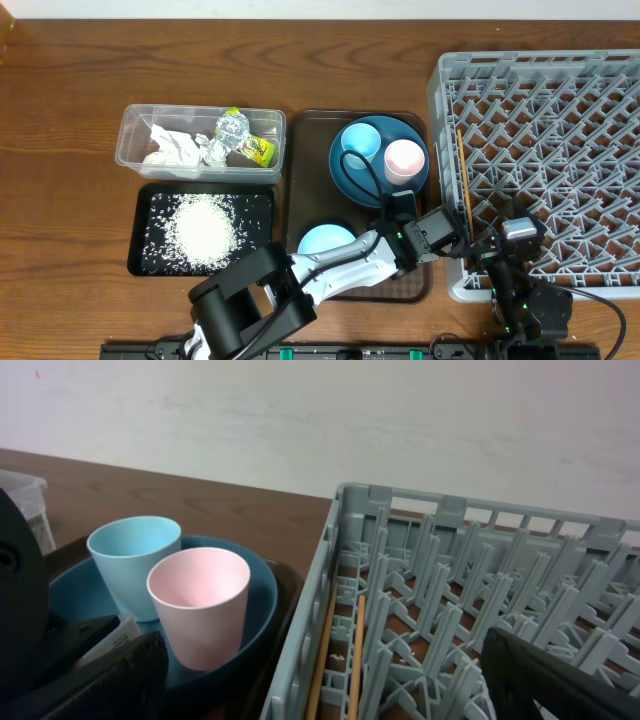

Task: Sort waste into correct bins and load items into the dishwasher rack
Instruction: 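Move the left gripper down to the carrot and grasp it, then lift the carrot and carry it left over the black tray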

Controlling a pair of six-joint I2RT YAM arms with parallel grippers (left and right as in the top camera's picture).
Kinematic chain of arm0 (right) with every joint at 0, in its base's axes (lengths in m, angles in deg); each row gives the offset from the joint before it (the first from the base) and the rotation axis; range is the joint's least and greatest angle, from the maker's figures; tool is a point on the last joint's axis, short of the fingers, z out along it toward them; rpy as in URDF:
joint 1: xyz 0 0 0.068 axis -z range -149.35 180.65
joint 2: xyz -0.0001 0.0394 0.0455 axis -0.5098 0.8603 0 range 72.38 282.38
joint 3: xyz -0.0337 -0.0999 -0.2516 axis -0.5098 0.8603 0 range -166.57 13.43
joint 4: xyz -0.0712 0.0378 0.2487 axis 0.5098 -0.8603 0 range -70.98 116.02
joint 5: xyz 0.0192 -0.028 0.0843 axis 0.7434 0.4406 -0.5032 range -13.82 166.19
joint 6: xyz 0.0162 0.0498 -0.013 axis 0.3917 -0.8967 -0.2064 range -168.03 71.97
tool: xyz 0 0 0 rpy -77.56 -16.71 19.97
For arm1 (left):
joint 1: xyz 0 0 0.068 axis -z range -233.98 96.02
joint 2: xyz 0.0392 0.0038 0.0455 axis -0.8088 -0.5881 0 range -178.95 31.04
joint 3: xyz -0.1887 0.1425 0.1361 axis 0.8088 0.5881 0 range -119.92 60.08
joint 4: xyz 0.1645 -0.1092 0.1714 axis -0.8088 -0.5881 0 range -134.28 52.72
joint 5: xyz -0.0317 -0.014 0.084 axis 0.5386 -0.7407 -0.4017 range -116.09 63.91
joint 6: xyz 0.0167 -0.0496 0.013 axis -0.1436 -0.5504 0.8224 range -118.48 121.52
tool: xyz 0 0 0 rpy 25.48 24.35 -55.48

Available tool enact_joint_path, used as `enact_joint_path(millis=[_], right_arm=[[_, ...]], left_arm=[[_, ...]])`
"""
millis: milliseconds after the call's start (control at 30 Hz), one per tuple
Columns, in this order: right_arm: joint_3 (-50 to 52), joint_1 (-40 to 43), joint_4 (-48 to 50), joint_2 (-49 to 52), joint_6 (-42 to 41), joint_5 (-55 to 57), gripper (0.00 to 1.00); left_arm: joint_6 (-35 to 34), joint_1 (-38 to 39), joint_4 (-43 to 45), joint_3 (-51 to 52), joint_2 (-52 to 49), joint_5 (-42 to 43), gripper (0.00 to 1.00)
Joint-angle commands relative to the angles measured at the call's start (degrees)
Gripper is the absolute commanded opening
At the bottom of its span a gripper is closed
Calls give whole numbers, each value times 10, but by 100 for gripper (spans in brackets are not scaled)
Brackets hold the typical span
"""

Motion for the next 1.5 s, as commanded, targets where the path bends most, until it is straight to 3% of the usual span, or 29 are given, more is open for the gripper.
enact_joint_path(millis=[0, 600, 833, 1133, 1200, 1467], right_arm=[[1, -3, -1, -3, 1, -3, 99], [1, -3, -1, -3, 1, -3, 99], [1, -3, -1, -3, 1, -3, 99], [1, -3, -1, -3, 1, -3, 99], [1, -3, -1, -3, 1, -3, 99], [1, -3, -1, -3, 1, -3, 99]], left_arm=[[24, -4, -17, 1, 5, -15, 37], [73, -4, -163, 1, 18, -11, 36], [83, -4, -165, 1, 27, -11, 50], [104, -4, -162, 1, 27, -52, 50], [104, -4, -162, 1, 27, -55, 49], [117, -3, -162, 1, 27, -43, 19]])
